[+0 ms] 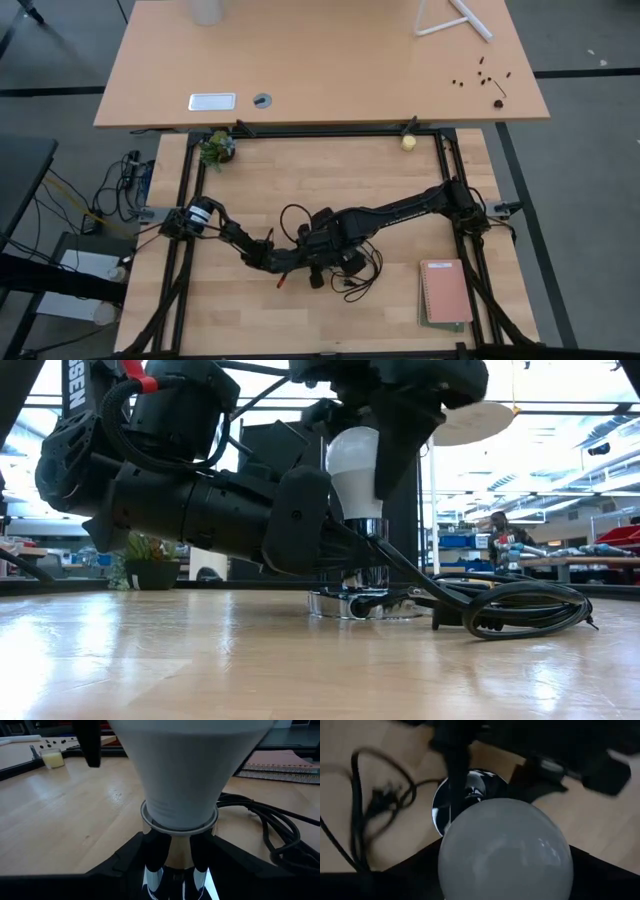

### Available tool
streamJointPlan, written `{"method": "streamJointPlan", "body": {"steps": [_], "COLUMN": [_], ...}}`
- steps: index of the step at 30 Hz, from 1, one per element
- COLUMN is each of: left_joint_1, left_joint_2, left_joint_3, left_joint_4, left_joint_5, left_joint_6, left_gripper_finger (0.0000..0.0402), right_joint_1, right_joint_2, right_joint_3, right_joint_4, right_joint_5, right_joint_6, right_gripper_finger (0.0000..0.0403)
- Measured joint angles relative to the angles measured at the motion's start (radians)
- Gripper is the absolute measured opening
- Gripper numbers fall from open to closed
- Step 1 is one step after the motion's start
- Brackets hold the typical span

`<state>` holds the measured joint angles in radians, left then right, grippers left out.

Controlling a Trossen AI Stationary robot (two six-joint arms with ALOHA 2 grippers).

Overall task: Screw lightbulb
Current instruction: Insert the white lightbulb into the silver lamp

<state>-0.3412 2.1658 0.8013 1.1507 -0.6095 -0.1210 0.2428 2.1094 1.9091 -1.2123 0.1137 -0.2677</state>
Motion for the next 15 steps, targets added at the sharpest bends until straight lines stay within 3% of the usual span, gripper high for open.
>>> {"method": "streamJointPlan", "body": {"steps": [15], "left_joint_1": [0.000], "left_joint_2": [0.000], "left_joint_3": [-0.001], "left_joint_4": [0.003], "left_joint_5": [-0.002], "left_joint_6": [-0.009], "left_gripper_finger": [0.0185], "right_joint_1": [0.001], "right_joint_2": [0.000], "right_joint_3": [0.000], "right_joint_4": [-0.007], "right_joint_5": [-0.007], "right_joint_6": [0.983], "right_gripper_finger": [0.0279]}}
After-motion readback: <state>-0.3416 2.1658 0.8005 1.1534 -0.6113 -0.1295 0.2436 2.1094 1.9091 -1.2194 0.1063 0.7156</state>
